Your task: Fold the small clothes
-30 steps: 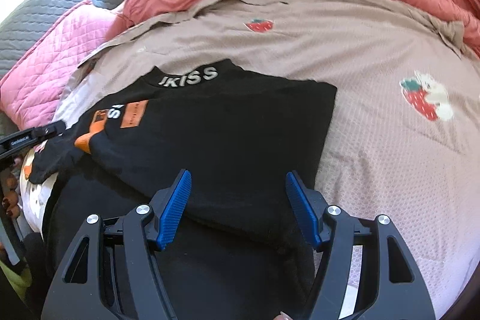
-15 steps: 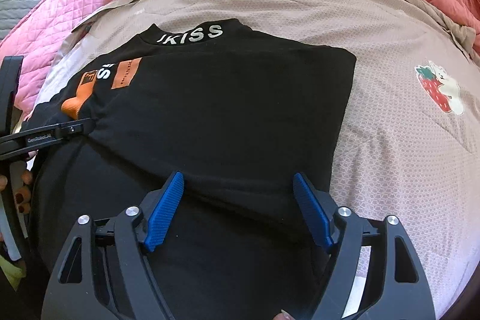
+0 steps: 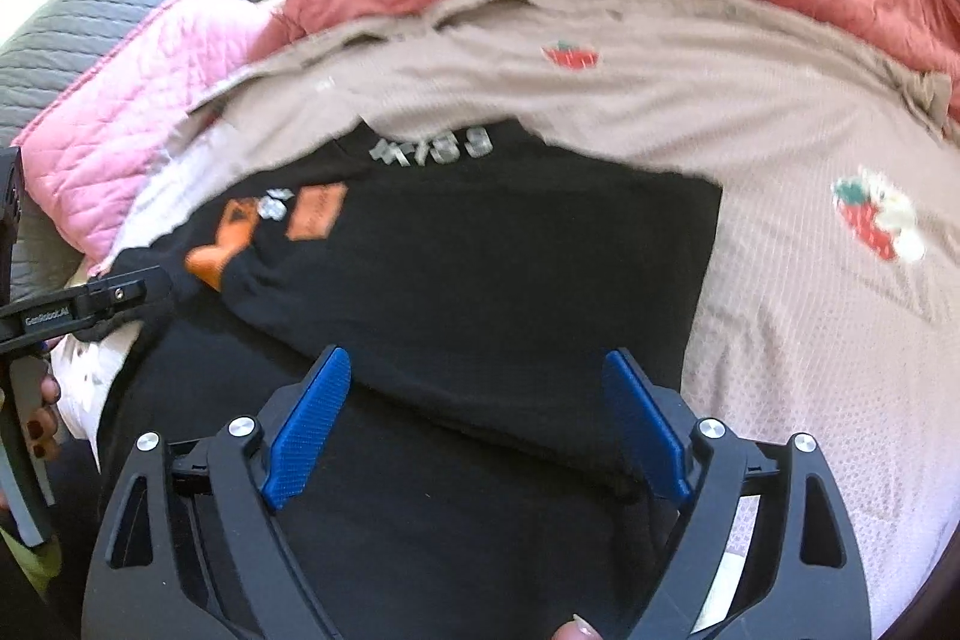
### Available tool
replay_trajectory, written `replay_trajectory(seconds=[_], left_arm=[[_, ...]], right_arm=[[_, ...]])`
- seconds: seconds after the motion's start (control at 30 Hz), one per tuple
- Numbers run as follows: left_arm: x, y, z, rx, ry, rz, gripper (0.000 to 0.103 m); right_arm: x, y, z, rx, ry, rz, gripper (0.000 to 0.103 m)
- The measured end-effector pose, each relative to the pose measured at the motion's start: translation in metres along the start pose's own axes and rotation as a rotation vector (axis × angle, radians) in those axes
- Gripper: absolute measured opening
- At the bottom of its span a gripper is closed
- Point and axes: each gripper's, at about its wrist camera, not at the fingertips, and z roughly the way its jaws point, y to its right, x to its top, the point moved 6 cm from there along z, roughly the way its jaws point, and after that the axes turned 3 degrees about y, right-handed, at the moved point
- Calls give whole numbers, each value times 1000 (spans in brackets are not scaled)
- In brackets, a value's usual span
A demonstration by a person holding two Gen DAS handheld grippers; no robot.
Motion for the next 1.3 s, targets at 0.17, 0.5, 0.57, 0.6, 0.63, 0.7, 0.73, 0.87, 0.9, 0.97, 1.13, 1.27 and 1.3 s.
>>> replay_trajectory(seconds=[0.17,0.5,0.57,0.6,0.63,0.7,0.73,0.87,0.9,0.97,1.13,1.27,1.3], left_arm=[[-1,-10,-22,18,46,-5,86],[-7,-57,-53,73,109,-54,93],[-9,-70,-55,87,108,-74,93],[-10,-79,-56,109,111,-84,93],[-10,-86,-58,124,115,-91,93],[-12,-99,-61,127,118,-116,93],[-13,-108,-62,121,116,-141,93],[-18,-147,-67,137,119,-222,93],[-19,-155,-68,144,120,-236,93],[-23,-179,-70,167,122,-279,93],[-37,-243,-72,229,110,-401,93],[-49,-285,-73,253,112,-498,93],[-52,-296,-73,257,117,-525,93]], right_arm=[[5,-21,-20,-25,87,-99,97],[1,-81,-53,53,195,-170,98],[-2,-98,-54,65,196,-185,98],[-4,-105,-54,65,195,-196,98],[-5,-112,-54,64,193,-208,98],[-8,-127,-53,60,189,-231,98],[-9,-134,-52,60,189,-239,98],[-17,-165,-47,85,172,-243,98],[-19,-171,-46,93,166,-242,98],[-23,-188,-42,111,149,-253,98],[-31,-235,-33,134,122,-311,98],[-37,-268,-29,156,107,-365,98],[-38,-277,-28,160,104,-383,98]])
